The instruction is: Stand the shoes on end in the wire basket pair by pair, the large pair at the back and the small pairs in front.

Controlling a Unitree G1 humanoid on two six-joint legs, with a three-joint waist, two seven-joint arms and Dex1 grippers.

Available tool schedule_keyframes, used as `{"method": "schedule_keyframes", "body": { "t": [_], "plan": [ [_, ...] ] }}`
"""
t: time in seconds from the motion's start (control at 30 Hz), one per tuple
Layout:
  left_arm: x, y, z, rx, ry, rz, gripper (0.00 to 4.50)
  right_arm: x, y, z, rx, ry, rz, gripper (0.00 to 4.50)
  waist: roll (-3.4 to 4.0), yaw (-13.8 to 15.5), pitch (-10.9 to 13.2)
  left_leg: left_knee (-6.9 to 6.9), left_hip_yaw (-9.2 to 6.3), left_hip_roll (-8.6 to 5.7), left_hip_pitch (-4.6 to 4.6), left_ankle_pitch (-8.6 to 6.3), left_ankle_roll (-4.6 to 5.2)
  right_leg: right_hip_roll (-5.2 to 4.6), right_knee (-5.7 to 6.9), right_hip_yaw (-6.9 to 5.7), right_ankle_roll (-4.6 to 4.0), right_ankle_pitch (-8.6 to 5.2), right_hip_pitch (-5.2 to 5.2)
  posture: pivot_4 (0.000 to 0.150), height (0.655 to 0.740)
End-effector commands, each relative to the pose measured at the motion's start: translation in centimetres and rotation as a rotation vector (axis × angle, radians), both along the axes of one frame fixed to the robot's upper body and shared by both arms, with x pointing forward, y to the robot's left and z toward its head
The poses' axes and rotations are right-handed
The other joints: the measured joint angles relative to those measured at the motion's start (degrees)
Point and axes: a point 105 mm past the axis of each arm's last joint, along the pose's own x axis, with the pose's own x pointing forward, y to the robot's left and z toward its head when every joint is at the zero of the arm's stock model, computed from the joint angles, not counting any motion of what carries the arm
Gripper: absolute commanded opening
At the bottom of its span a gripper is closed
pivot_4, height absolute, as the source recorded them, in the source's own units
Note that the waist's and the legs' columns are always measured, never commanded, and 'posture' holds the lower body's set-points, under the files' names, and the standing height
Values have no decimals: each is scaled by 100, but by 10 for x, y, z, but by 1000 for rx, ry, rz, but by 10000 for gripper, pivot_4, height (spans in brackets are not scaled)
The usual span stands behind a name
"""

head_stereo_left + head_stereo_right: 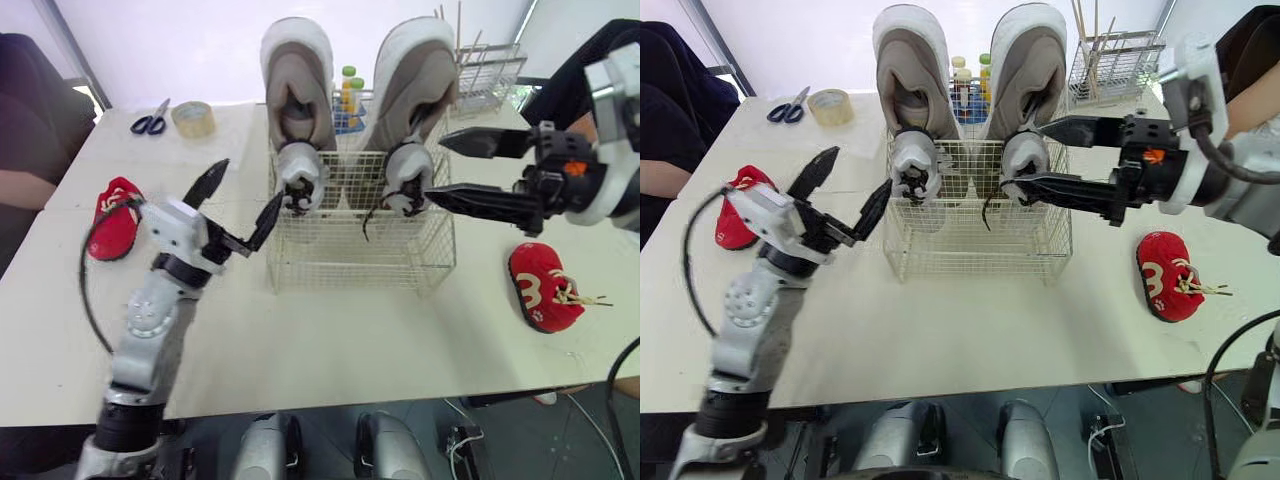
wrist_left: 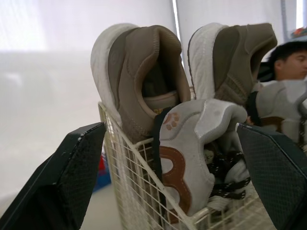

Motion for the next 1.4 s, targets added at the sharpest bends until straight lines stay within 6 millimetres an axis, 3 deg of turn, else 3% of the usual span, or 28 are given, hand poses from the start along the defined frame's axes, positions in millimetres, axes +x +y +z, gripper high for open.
{"method": "schedule_keyframes", "body": {
  "t": [0.03, 0.2, 0.37, 0.5, 0.63, 0.9, 1.1, 1.4],
  "plan": [
    [-18, 0, 34, 0, 113, -227, 44629, -2, -23, 11, 9, -34, -112, 45000, -6, 13, 20, 0, -2, 1, 0, 1, -2, 2, 0, 0, 0, 0, 0, 1500, 7400],
    [-41, -3, 54, 117, 388, -556, 44629, 7, -71, -8, -17, 26, -396, 45000, -11, 15, 37, -3, 4, -2, -3, 17, -32, 21, -17, 3, 10, -4, 5, 1500, 7400],
    [-49, -11, 66, 151, 458, -717, 44629, 9, -123, -36, -58, 51, -697, 45000, -6, 24, 43, -4, 14, -8, -3, 19, -35, 25, -22, 9, 41, -3, 8, 1500, 7400],
    [-51, -17, 70, 150, 467, -834, 44629, 0, -144, -63, -48, 29, -919, 45000, -11, 19, 45, -13, 9, -2, -2, 28, -50, 40, -18, 11, 45, -4, 7, 1500, 7400],
    [-44, -25, 64, 157, 472, -869, 44629, -13, -151, -84, -43, 14, -1052, 45000, -10, 19, 45, -44, 8, -4, 13, 43, -74, 43, -17, 16, 47, -5, 6, 1500, 7400],
    [-40, -36, 55, 166, 464, -898, 44629, -33, -167, -146, -53, 117, -1245, 45000, -15, 7, 46, -75, 2, -4, 23, 56, -95, 51, -21, 17, 47, -5, 3, 1500, 7400],
    [-43, -37, 55, 168, 469, -892, 44629, -30, -168, -175, -2, 209, -1230, 45000, -14, -1, 46, -75, 1, -4, 25, 56, -95, 51, -20, 19, 46, -5, 2, 1500, 7400],
    [-43, -37, 51, 170, 470, -846, 44629, -19, -162, -202, -8, 287, -1229, 45000, -15, 5, 45, -75, -1, -4, 25, 57, -95, 51, -18, 19, 46, -4, 3, 1500, 7400]
  ]
}}
